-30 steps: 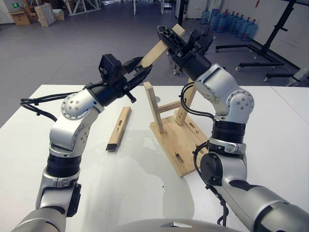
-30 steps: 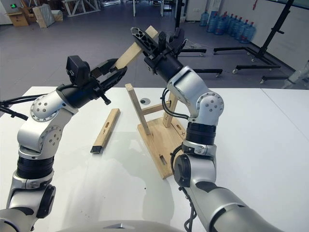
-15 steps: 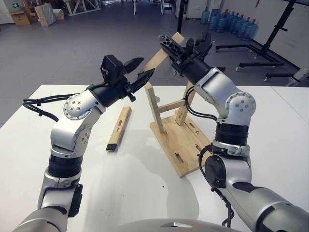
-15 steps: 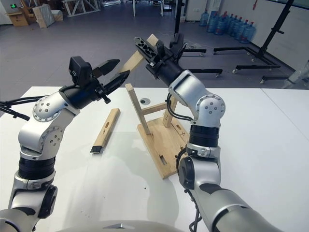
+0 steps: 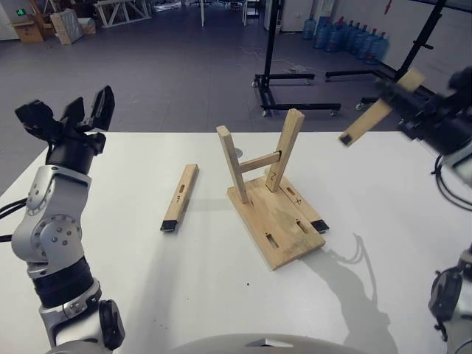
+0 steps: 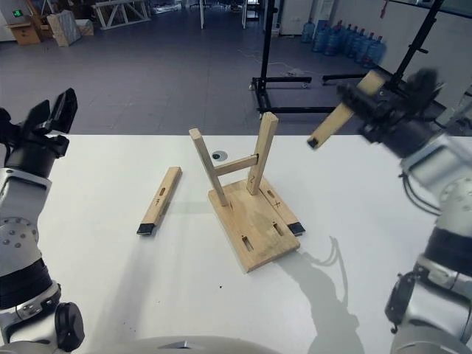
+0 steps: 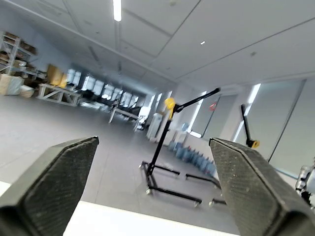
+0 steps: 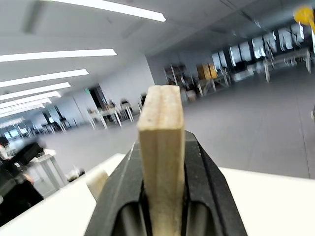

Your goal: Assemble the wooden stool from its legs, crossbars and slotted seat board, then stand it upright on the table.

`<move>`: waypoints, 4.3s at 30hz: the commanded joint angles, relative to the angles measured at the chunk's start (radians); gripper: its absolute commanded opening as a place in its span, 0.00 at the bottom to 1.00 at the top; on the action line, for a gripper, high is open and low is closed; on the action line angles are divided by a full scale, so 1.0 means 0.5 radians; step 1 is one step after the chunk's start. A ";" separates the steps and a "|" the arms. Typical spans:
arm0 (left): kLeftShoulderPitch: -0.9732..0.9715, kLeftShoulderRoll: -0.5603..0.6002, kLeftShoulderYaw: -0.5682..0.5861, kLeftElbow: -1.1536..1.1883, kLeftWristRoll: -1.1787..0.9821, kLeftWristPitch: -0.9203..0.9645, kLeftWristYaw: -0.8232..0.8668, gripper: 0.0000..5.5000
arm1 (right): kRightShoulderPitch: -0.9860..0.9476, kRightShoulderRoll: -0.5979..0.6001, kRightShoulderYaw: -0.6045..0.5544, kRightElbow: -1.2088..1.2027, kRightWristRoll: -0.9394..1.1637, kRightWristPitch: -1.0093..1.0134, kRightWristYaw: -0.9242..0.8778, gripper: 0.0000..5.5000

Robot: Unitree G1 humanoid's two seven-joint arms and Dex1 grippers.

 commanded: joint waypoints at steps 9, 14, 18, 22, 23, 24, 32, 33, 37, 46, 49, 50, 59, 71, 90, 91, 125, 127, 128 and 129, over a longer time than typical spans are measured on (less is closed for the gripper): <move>0.094 -0.062 -0.201 0.092 0.168 -0.075 -0.087 0.75 | -0.277 0.478 0.236 1.187 -0.709 -0.746 0.165 0.07; 0.104 -0.089 -0.254 0.089 0.198 -0.073 -0.096 0.75 | -0.332 0.573 0.227 1.423 -0.795 -0.846 0.233 0.07; 0.104 -0.098 -0.266 0.084 0.205 -0.070 -0.098 0.75 | -0.357 0.601 0.229 1.541 -0.859 -0.899 0.281 0.07; 0.104 -0.104 -0.283 0.082 0.219 -0.069 -0.102 0.75 | -0.411 0.604 0.207 1.649 -0.900 -0.948 0.295 0.07; 0.104 -0.105 -0.287 0.082 0.221 -0.070 -0.103 0.75 | -0.421 0.603 0.203 1.668 -0.910 -0.955 0.299 0.07; 0.104 -0.106 -0.290 0.081 0.222 -0.071 -0.105 0.75 | -0.430 0.603 0.199 1.682 -0.920 -0.959 0.304 0.07; 0.106 -0.122 -0.301 0.079 0.223 -0.075 -0.112 0.75 | -0.502 0.588 0.096 1.581 -0.841 -0.810 0.328 0.07; 0.108 -0.126 -0.305 0.079 0.224 -0.076 -0.113 0.75 | -0.511 0.593 0.082 1.566 -0.835 -0.794 0.323 0.07; 0.110 -0.131 -0.311 0.083 0.230 -0.077 -0.125 0.75 | -0.505 0.609 0.092 1.527 -0.861 -0.775 0.315 0.07; 0.117 -0.133 -0.322 0.089 0.264 -0.083 -0.153 0.75 | -0.460 0.603 0.089 1.608 -0.937 -0.838 0.319 0.07; 0.125 -0.136 -0.333 0.090 0.276 -0.089 -0.159 0.75 | -0.457 0.595 0.092 1.627 -0.960 -0.856 0.324 0.07; 0.127 -0.135 -0.338 0.091 0.282 -0.090 -0.161 0.75 | -0.456 0.593 0.094 1.637 -0.967 -0.864 0.326 0.07; 0.139 -0.129 -0.368 0.074 0.313 -0.094 -0.167 0.75 | -0.464 0.586 0.099 1.715 -1.040 -0.940 0.331 0.07; 0.139 -0.129 -0.385 0.073 0.357 -0.098 -0.189 0.75 | -0.443 0.583 0.172 1.767 -1.167 -1.064 0.337 0.07; 0.138 -0.138 -0.423 0.077 0.416 -0.118 -0.218 0.75 | 0.046 0.719 0.583 1.859 -1.607 -1.664 0.254 0.07; 0.137 -0.139 -0.424 0.078 0.418 -0.120 -0.219 0.75 | 0.075 0.726 0.611 1.899 -1.634 -1.704 0.247 0.07; 0.141 -0.125 -0.409 0.109 0.471 -0.165 -0.250 0.75 | -0.084 0.371 0.098 0.008 -0.677 -0.440 0.170 0.55; 0.139 -0.129 -0.410 0.106 0.475 -0.164 -0.245 0.75 | -0.219 0.493 0.005 -0.100 -0.569 -0.341 -0.178 0.55; 0.136 -0.132 -0.412 0.109 0.478 -0.164 -0.245 0.75 | -0.281 0.553 -0.017 -0.132 -0.579 -0.322 -0.376 0.55; 0.139 -0.137 -0.415 0.107 0.481 -0.164 -0.245 0.75 | -0.366 0.649 0.005 -0.166 -0.686 -0.311 -0.667 0.55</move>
